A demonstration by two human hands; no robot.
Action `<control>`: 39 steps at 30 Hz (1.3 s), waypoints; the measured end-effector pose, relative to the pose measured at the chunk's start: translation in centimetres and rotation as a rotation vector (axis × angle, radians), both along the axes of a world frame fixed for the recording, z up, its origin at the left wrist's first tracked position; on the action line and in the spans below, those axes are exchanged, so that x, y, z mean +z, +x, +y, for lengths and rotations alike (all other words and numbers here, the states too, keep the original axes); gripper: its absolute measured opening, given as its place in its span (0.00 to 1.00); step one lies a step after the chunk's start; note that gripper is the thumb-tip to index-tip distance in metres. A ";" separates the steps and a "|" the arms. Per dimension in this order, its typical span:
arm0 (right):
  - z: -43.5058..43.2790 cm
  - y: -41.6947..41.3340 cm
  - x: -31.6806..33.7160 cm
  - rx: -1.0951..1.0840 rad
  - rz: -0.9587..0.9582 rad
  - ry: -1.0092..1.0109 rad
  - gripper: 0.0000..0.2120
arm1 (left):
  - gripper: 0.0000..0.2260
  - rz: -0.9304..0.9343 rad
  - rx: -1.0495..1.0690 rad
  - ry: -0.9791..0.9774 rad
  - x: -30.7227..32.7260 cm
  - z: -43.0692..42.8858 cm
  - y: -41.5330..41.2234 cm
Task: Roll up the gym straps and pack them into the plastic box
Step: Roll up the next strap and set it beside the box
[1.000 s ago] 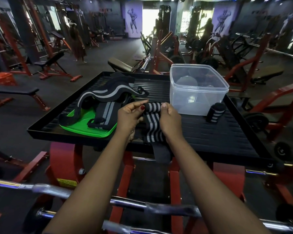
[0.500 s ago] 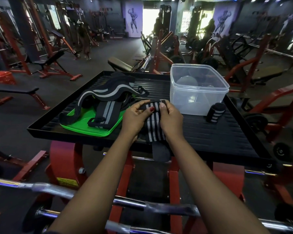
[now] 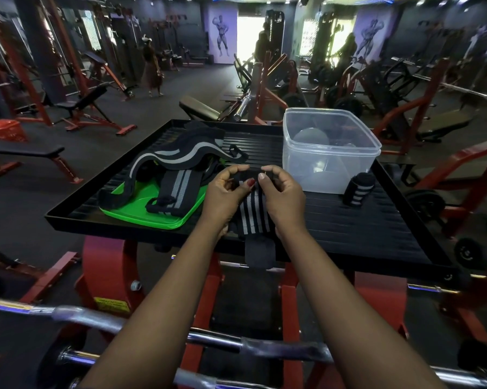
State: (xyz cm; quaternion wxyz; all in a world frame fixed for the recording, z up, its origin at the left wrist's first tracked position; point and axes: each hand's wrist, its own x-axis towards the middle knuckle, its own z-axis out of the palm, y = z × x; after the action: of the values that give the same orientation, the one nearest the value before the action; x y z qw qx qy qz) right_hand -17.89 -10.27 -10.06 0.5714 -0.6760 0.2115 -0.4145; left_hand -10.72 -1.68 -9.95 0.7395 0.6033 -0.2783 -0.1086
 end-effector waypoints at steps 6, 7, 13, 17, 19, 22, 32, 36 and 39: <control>-0.2 0.1 -0.3 0.009 0.016 -0.023 0.14 | 0.13 0.064 0.021 0.010 -0.2 -0.1 0.2; -0.2 0.1 -0.3 0.011 0.020 -0.015 0.15 | 0.13 0.046 0.041 0.032 -0.2 -0.1 0.3; -0.1 0.3 -0.5 0.029 0.029 0.002 0.06 | 0.15 0.024 0.107 0.047 -0.1 0.0 0.4; -0.2 0.4 -0.5 0.022 0.025 -0.040 0.13 | 0.16 -0.021 0.070 0.015 0.0 0.2 0.3; -0.2 0.4 -0.5 0.022 0.017 -0.054 0.17 | 0.15 -0.019 0.026 -0.005 0.0 0.2 0.1; -0.3 0.4 -0.5 0.023 0.024 -0.057 0.19 | 0.12 0.000 0.014 -0.036 0.1 0.1 -0.2; -0.2 0.2 -0.3 0.048 0.010 -0.019 0.07 | 0.11 -0.058 0.072 -0.056 0.2 0.2 -0.2; -0.2 0.5 -0.5 0.059 0.020 0.039 0.17 | 0.14 -0.049 0.058 -0.072 0.2 0.2 -0.1; -0.3 0.4 -0.4 0.073 0.042 0.085 0.16 | 0.16 -0.046 0.030 -0.057 0.4 0.2 -0.3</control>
State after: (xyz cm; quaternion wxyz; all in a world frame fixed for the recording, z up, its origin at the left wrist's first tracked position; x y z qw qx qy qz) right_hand -17.44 -10.58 -10.50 0.6097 -0.6670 0.2158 -0.3699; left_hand -10.97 -1.46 -9.55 0.7513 0.5884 -0.2892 -0.0757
